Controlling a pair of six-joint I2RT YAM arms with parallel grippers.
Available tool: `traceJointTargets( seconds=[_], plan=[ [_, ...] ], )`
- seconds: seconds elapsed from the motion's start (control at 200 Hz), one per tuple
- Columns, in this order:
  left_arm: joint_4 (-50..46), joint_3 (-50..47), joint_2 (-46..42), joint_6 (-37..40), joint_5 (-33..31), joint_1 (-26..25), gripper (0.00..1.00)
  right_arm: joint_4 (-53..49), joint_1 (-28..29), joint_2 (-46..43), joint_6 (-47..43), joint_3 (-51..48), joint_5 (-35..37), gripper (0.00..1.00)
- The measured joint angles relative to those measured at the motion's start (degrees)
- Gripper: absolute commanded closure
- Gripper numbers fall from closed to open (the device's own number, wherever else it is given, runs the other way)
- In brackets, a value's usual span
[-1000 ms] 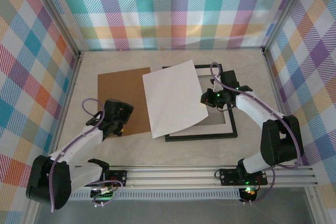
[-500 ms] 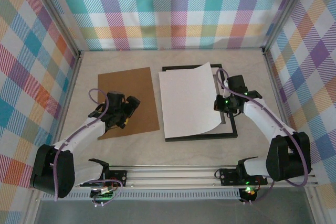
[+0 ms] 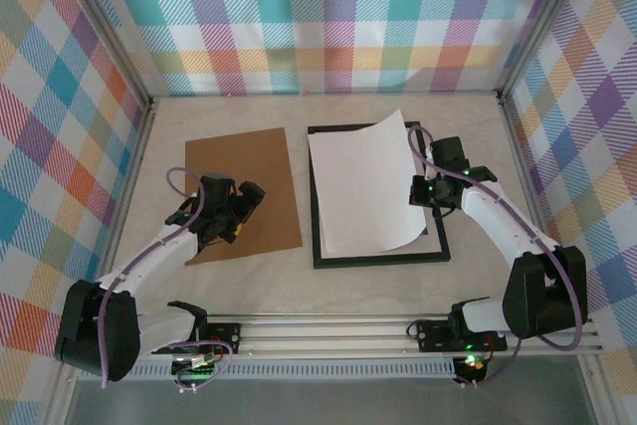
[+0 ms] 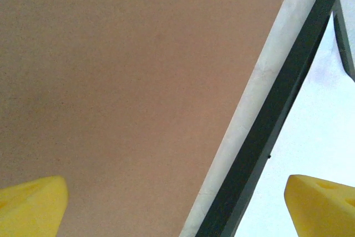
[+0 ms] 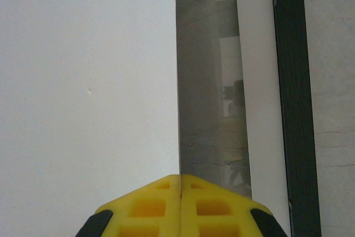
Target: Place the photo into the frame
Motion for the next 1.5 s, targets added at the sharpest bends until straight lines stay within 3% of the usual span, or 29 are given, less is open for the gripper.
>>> traceJointTargets(
  seconds=[0.64,1.09,1.325,1.5],
  plan=[
    [-0.2,0.0,-0.7,0.0,0.0,0.0,0.0,-2.1,0.0,-2.7,4.7,-1.3,2.1,1.0],
    [-2.4,0.0,-1.6,0.2,-0.5,0.0,0.0,2.4,0.0,-2.2,5.4,-3.8,-6.2,0.98],
    [-2.8,0.0,-1.6,0.2,-1.0,0.0,0.0,2.3,0.0,-0.2,1.8,-1.6,-7.0,0.88],
    [-2.8,0.0,-1.0,0.4,-1.0,0.0,0.0,1.7,0.0,-0.1,0.8,-1.3,-6.0,0.47]
  ],
)
